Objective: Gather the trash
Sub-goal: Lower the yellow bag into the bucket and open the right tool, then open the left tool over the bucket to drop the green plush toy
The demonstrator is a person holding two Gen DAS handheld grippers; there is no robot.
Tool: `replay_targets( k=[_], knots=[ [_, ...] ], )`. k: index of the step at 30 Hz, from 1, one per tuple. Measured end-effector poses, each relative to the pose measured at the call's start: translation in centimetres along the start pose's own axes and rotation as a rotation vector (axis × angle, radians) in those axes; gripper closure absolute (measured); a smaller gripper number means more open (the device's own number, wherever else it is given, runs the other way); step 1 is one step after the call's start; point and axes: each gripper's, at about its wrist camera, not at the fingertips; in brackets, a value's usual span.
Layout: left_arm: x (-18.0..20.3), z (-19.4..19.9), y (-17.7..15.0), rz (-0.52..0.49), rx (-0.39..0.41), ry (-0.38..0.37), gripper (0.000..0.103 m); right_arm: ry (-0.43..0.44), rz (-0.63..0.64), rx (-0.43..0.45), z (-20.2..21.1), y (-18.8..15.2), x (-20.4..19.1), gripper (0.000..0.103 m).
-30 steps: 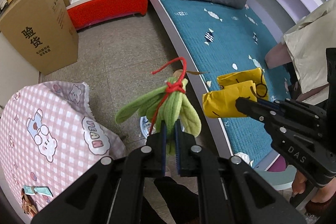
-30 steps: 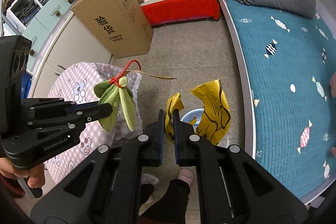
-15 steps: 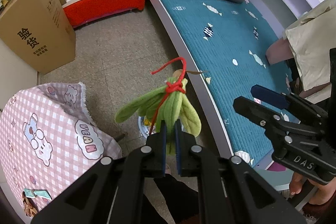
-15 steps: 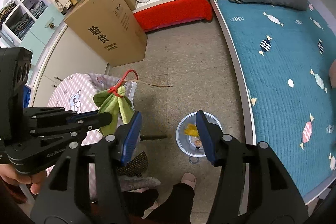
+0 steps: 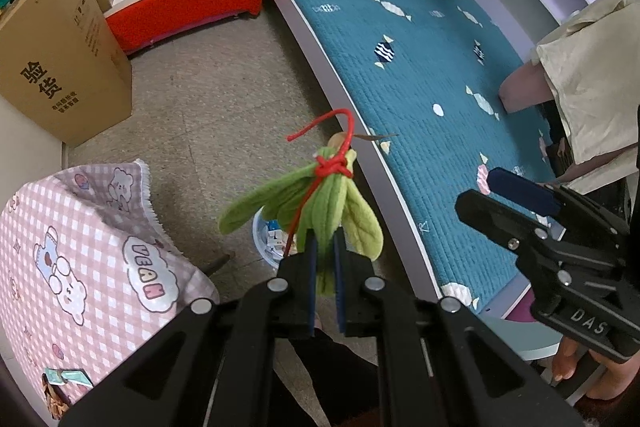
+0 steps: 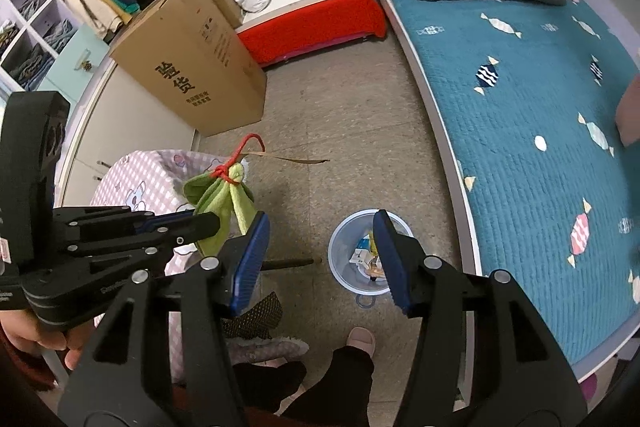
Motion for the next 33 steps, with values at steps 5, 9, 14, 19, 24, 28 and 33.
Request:
replay_targets(
  k=[5,9,14,19,24,28,33],
  knots=[
    [1.3,-0.3,0.3,-0.025,-0.003,-0.004,0.094,-0.023,-0.025,0.026,1.1,-0.3,0.9,0.048],
    [2.5,-0.2,0.5,-0.050,0.003,-0.005,0.091,-0.040,-0.053,0.048,1.9,-0.8,1.8,0.048],
    [3.4,0.1,0.5,-0.061,0.021,0.001,0.038,-0.056,-0.073,0.071,2.6,-1.2,2.2,0.047],
    [3.0,0.5,0.1,-0.032,0.024,-0.012,0.033,-0.058,-0.076,0.070,2.9,-1.8,2.2,0.047],
    [1.8,1.3,-1.1,-0.016,0.032,-0.007,0.033,-0.047,-0.064,0.054,2.6,-2.0,1.3,0.046],
    [-0.2,2.4,-2.1,0.019,0.045,-0.006,0.031,-0.034,-0.031,0.041,2.0,-1.9,-0.7,0.046],
    [-4.1,4.0,-3.8,0.085,0.065,-0.003,0.029,-0.011,0.021,0.020,1.0,-1.9,-4.4,0.045]
  ],
)
Point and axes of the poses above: each gripper's, at about its wrist camera, not at the fingertips, and z roughly against the way its jaws point, x to its right, y to its top, and after that the axes turned 8 degrees about z, right-handed
